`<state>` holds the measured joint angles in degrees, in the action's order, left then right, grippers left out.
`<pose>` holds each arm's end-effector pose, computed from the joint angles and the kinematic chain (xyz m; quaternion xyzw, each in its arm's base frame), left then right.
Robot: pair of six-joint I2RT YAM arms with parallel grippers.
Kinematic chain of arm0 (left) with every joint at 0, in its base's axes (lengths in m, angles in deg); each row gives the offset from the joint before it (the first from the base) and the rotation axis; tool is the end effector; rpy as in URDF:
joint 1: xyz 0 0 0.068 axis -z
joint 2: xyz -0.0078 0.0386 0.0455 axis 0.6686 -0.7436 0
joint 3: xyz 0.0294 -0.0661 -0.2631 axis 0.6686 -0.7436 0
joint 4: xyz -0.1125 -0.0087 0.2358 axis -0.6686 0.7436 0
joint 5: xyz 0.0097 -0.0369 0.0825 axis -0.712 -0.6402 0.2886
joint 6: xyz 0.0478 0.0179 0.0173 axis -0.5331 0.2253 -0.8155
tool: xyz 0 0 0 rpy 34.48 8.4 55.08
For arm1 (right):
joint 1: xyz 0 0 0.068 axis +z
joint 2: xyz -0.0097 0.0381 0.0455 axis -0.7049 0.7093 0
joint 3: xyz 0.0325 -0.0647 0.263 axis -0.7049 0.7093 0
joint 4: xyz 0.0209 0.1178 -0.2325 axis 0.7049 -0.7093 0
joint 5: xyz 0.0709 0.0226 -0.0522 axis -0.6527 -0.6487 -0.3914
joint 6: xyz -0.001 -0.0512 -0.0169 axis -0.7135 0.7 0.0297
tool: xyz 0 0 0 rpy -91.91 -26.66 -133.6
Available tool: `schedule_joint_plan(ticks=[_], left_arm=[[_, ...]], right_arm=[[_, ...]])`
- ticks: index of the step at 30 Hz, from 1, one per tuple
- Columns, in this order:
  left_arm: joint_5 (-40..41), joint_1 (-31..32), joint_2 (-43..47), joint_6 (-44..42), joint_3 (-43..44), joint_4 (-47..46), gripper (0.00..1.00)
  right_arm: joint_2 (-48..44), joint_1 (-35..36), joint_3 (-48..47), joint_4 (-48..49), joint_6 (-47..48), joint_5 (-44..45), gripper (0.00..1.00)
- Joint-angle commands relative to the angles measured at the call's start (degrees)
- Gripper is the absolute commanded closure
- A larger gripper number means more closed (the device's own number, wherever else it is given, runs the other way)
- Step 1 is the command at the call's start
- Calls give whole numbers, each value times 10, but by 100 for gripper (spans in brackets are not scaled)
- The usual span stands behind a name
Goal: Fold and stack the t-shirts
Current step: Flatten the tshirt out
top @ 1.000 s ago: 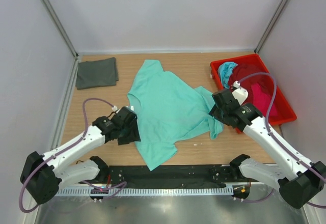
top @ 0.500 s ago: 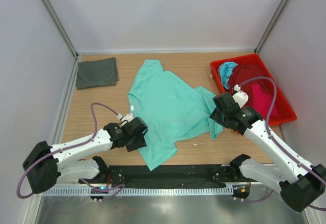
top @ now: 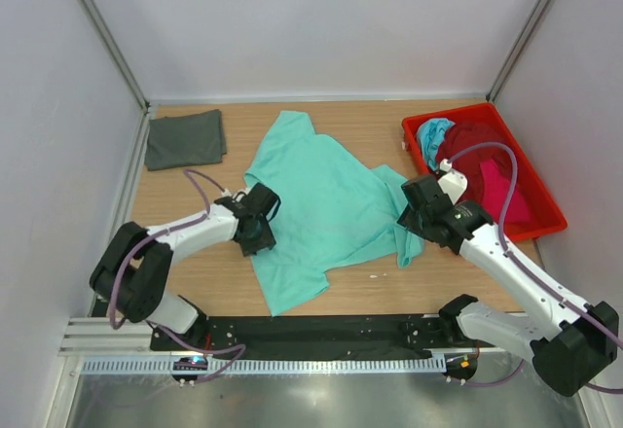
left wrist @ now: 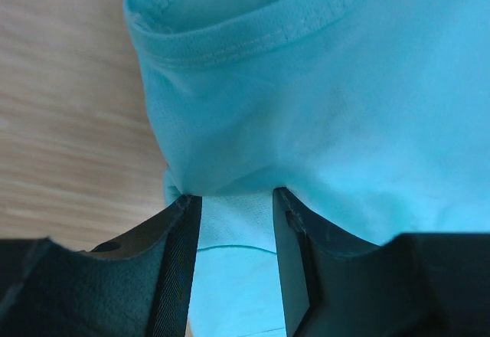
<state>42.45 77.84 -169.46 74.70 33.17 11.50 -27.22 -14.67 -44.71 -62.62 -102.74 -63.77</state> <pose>0.2068 -0.1414 0.1627 -0.2136 0.9632 -0.0357 0.1593 0.1700 0.0816 0.2681 0.2437 0.9085 0.0291 0.3383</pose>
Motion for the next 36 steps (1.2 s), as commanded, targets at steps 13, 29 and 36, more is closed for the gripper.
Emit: schedule_joint_plan(ticks=[13,29,36], left_arm=[[7,-88,-62,-162,199,85,50],[-53,-38,227,-29,-79,111,47],[-71,-37,198,-6,-130,68,51]], right_arm=[[40,-1,8,11,-1,8,55],[-12,31,106,39,-92,-106,59],[-31,33,108,30,-95,-93,59]])
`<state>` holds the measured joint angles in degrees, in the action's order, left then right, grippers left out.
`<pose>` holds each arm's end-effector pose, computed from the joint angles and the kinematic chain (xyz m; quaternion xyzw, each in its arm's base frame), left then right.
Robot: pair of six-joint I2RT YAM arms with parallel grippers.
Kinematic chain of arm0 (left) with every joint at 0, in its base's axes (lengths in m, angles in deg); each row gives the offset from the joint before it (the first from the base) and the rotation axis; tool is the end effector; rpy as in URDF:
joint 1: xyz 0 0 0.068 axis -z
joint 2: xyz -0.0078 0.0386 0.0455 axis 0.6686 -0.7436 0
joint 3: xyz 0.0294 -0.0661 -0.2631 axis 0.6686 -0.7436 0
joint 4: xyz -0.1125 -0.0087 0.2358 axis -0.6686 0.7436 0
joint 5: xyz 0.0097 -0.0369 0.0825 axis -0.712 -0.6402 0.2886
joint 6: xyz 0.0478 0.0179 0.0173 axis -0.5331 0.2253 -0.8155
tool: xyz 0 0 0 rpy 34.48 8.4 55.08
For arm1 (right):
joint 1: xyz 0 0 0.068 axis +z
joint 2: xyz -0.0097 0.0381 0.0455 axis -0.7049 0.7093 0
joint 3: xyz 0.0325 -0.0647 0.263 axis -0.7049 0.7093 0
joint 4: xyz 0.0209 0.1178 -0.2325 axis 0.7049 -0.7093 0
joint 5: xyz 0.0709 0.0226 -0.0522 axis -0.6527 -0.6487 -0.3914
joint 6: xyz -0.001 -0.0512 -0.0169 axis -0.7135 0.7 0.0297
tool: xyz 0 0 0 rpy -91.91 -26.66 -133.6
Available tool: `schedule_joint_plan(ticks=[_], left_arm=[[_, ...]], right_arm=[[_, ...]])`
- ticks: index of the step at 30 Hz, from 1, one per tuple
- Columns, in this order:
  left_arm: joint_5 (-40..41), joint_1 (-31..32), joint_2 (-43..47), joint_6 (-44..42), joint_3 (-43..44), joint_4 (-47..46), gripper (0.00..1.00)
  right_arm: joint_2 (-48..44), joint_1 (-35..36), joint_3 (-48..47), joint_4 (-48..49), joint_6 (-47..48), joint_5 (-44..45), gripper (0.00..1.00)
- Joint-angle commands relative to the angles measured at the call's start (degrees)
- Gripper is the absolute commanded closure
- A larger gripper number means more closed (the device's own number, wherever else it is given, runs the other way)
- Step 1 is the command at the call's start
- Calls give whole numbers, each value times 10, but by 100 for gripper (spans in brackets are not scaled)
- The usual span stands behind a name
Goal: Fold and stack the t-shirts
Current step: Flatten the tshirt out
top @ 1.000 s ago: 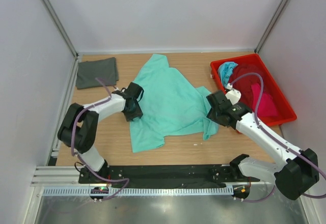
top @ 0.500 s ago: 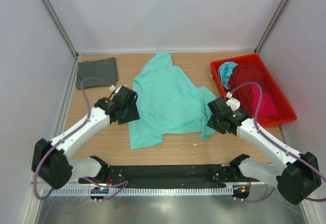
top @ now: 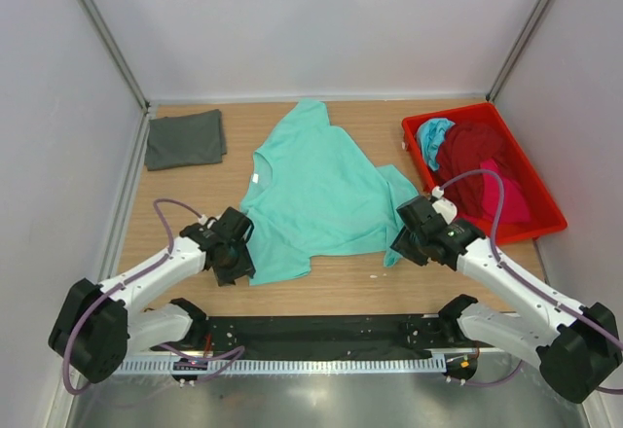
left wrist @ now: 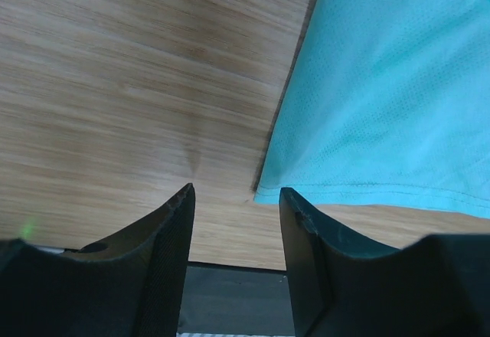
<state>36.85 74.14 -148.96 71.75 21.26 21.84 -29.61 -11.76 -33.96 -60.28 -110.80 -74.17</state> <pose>0.1461 -0.0882 0.1708 -0.2139 0.9685 -0.0507 0.1169 0.1475 0.0857 0.2179 0.2608 0.9310 0.0849 0.2407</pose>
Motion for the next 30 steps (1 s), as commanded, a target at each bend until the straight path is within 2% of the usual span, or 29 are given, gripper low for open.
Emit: schedule_joint_plan(ticks=[1,7,13,19,20,21,23,27,30], left_arm=[[-14,0,-9,24,-16,-39,51],[-24,5,-22,36,-27,-68,53],[-24,11,-33,41,-38,-87,60],[-27,14,-52,34,-36,-108,80],[-26,14,-54,30,-34,-108,89],[-22,14,-54,27,-28,-106,94],[-11,14,-53,14,-15,-95,100],[79,14,-45,-25,72,12,100],[114,14,-27,-41,111,47,100]], right_arm=[[-7,3,1,5,-14,11,59],[-5,4,17,17,-28,-4,60],[-4,26,21,23,-60,0,59],[9,47,29,34,-85,13,58],[20,47,32,36,-88,26,57],[25,46,36,42,-87,37,56],[39,47,46,49,-82,53,56],[75,46,58,52,-83,81,57],[77,47,68,41,-89,95,64]])
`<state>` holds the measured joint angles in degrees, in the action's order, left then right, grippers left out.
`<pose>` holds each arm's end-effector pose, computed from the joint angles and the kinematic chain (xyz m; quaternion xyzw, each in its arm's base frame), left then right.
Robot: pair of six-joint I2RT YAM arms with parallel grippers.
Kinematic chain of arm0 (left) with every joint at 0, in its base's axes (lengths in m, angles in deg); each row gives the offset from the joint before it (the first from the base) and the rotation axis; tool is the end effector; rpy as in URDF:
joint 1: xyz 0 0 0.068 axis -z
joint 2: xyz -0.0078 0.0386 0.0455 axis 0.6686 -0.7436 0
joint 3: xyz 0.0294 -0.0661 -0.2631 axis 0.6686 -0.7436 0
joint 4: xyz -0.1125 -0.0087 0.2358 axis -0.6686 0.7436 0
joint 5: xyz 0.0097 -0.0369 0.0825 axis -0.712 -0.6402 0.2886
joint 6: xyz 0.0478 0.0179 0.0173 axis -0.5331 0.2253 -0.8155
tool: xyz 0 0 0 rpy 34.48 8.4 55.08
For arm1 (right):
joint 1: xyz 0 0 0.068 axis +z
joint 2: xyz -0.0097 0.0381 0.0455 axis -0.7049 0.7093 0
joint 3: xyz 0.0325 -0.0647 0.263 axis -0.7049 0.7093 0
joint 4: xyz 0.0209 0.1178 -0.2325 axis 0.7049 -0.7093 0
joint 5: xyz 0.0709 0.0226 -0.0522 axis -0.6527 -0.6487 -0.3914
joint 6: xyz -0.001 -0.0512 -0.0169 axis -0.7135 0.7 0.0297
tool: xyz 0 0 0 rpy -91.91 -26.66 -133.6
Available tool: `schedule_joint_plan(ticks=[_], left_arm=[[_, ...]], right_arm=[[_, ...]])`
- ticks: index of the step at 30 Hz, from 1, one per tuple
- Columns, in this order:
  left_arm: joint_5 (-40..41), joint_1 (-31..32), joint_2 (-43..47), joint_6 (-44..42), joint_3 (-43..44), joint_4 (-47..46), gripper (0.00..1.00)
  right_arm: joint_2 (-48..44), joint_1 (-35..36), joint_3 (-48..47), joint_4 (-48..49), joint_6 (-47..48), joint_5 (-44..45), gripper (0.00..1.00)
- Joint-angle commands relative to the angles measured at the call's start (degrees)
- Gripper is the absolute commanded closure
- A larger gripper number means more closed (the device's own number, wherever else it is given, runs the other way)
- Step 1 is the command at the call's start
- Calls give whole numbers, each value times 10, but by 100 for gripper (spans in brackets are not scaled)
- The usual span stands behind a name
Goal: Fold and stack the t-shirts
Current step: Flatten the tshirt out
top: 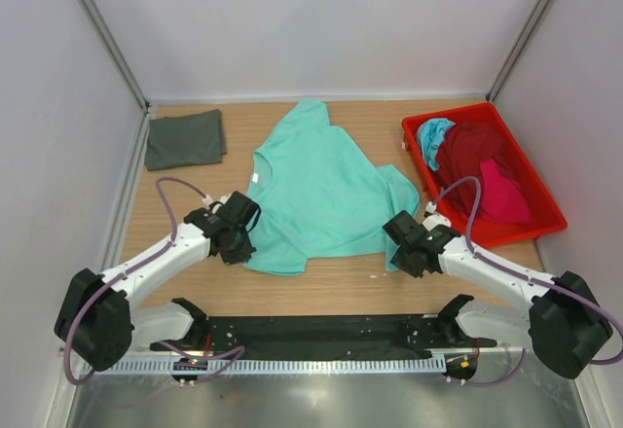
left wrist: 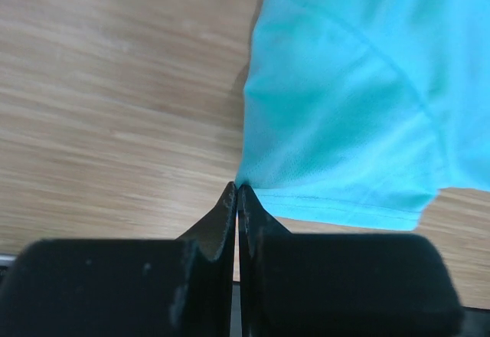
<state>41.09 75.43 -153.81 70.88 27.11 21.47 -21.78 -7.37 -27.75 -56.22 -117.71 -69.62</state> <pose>0.1657 -0.1026 0.1850 -0.2002 0.9675 -0.0331 0.1506 0.1436 0.0957 0.1695 0.2793 0.9364 0.0152 0.2118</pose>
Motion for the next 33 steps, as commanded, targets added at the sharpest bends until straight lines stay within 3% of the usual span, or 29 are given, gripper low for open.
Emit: schedule_joint_plan(ticks=[1,2,3,7,19,25,30,33], left_arm=[[70,0,27,-31,56,53,100],[64,1,29,-31,57,52,100],[60,1,33,-30,53,51,100],[47,1,31,-30,44,51,100],[170,0,32,-52,117,127,100],[151,0,22,-56,115,119,100],[165,-7,6,-64,111,110,100],[145,-31,0,-73,116,99,100]], right_arm=[[-6,3,9,-11,-24,58,71],[-10,3,8,-24,-30,68,82],[-16,3,6,-46,-32,77,85],[-58,3,-11,-85,-34,96,91],[-73,3,-49,-165,-36,159,96],[-57,3,-59,-172,-32,165,97],[-40,1,-109,-245,-70,244,97],[-27,-11,-120,-229,-50,253,97]])
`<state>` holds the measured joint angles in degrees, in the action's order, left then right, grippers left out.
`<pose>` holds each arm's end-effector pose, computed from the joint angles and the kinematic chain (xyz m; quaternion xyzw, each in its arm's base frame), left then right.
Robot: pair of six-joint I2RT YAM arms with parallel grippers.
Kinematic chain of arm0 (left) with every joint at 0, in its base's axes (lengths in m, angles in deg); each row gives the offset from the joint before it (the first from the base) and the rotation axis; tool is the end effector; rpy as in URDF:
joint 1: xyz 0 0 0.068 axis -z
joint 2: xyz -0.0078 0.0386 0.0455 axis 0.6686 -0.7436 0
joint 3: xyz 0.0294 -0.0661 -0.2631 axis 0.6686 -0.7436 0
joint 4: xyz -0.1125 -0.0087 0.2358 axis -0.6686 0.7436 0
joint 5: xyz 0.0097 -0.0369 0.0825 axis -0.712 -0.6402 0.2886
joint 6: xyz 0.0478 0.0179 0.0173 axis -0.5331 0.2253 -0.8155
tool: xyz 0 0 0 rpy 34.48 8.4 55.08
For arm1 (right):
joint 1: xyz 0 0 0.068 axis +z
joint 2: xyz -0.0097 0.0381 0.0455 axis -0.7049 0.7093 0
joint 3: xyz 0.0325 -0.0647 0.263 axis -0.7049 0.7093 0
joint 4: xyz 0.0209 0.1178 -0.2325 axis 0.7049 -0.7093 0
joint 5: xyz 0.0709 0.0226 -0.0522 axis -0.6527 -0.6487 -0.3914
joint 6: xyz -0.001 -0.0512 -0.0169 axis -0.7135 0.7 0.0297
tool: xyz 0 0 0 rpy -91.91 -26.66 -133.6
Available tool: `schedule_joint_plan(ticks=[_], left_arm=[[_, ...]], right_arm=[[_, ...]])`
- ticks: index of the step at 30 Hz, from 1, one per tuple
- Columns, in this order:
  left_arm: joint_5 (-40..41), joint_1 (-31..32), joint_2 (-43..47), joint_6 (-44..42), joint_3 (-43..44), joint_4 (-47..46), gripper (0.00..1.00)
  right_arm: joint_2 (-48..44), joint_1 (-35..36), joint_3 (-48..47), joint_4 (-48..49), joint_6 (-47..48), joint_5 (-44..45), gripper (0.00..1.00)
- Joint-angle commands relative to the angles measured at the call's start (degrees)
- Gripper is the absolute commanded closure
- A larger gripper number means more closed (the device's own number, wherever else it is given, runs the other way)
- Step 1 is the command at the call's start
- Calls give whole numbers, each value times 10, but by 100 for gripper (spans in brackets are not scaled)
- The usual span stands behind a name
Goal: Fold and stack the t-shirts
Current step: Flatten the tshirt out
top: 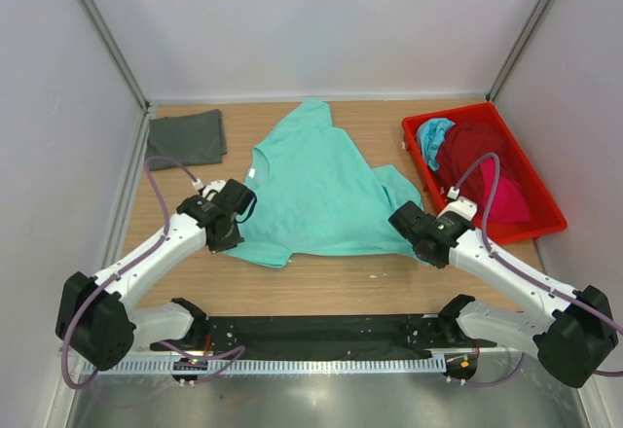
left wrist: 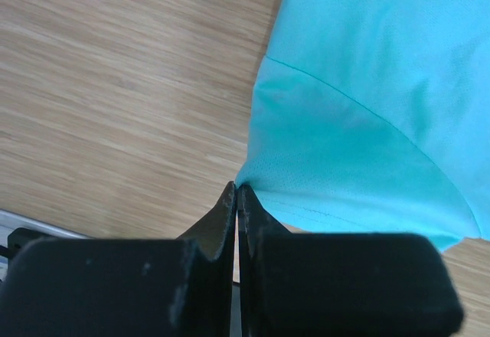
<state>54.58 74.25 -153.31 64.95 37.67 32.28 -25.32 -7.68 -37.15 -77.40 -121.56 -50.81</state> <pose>0.1775 -0.0959 0.2343 -0.1729 0.9561 0.0634 0.2280 0.1350 0.0751 0.2197 0.3033 0.8953 -0.1309 0.2988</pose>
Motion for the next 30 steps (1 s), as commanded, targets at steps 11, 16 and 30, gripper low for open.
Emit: schedule_joint_plan(ticks=[11,16,30], left_arm=[[-159,-100,-37,-12,-52,-114,100],[-115,-103,-67,-18,-53,-109,100],[-163,-132,-17,-7,-75,-112,100]], right_arm=[[63,-52,17,114,78,-4,97],[144,-105,-45,135,169,6,97],[65,-183,13,170,208,-178,91]])
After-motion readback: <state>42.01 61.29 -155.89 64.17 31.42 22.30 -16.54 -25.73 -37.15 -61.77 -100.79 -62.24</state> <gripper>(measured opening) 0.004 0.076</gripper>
